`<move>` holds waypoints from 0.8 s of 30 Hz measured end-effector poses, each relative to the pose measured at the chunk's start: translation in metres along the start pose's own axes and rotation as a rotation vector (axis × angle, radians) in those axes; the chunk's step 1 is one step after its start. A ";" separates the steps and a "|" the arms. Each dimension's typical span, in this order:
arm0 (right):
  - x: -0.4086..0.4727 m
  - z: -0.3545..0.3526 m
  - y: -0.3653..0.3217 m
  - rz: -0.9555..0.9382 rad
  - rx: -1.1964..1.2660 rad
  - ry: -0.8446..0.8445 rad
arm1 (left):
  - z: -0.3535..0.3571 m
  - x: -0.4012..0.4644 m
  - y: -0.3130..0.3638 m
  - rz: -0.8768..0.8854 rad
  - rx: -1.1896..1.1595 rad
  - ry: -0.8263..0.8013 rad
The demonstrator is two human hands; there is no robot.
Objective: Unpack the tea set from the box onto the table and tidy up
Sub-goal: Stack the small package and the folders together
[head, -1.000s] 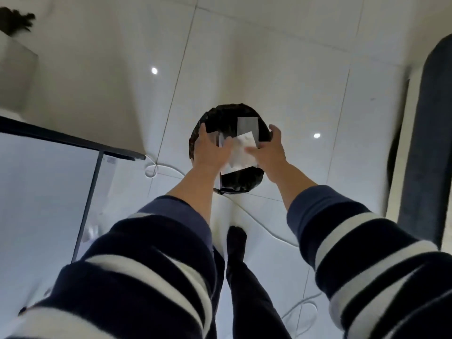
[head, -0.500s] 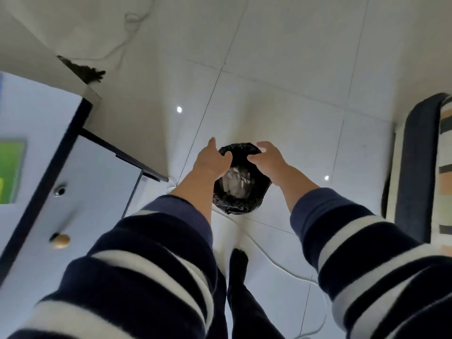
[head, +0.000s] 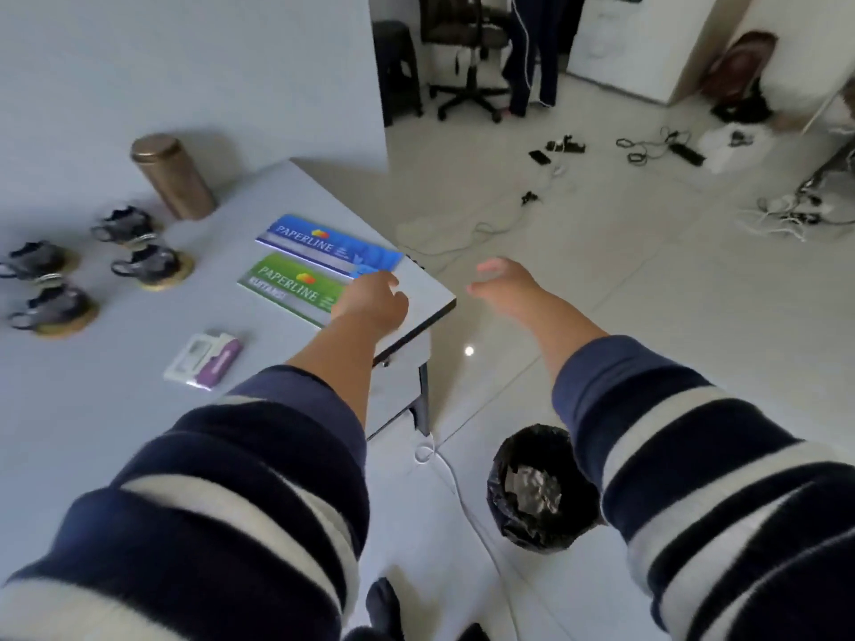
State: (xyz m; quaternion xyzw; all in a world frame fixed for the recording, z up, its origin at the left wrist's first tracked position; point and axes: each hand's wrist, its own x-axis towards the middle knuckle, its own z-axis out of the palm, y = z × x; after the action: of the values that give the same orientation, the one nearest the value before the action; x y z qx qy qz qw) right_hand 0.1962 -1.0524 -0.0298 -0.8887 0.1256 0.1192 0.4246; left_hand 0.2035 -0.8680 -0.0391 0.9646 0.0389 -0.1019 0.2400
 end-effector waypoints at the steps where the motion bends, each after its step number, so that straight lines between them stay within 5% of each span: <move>1: 0.000 0.012 -0.018 -0.032 -0.021 -0.024 | -0.016 -0.003 -0.019 -0.044 -0.014 0.033; 6: 0.004 0.082 -0.078 -0.164 -0.086 -0.151 | -0.063 -0.019 -0.110 -0.250 -0.048 0.189; 12: 0.025 0.149 -0.104 -0.228 -0.440 -0.264 | -0.064 -0.022 -0.196 -0.456 -0.063 0.180; 20: 0.085 0.206 -0.105 -0.043 -0.627 -0.109 | -0.054 0.021 -0.249 -0.592 -0.041 0.077; 24: 0.102 0.216 -0.118 0.108 -0.730 -0.173 | -0.062 0.044 -0.267 -0.692 -0.108 -0.063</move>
State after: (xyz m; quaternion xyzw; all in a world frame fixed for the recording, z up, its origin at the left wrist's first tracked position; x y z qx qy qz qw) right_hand 0.3082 -0.8236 -0.1086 -0.9603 0.0851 0.2528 0.0820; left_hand 0.2248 -0.6020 -0.1166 0.8766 0.3613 -0.2047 0.2431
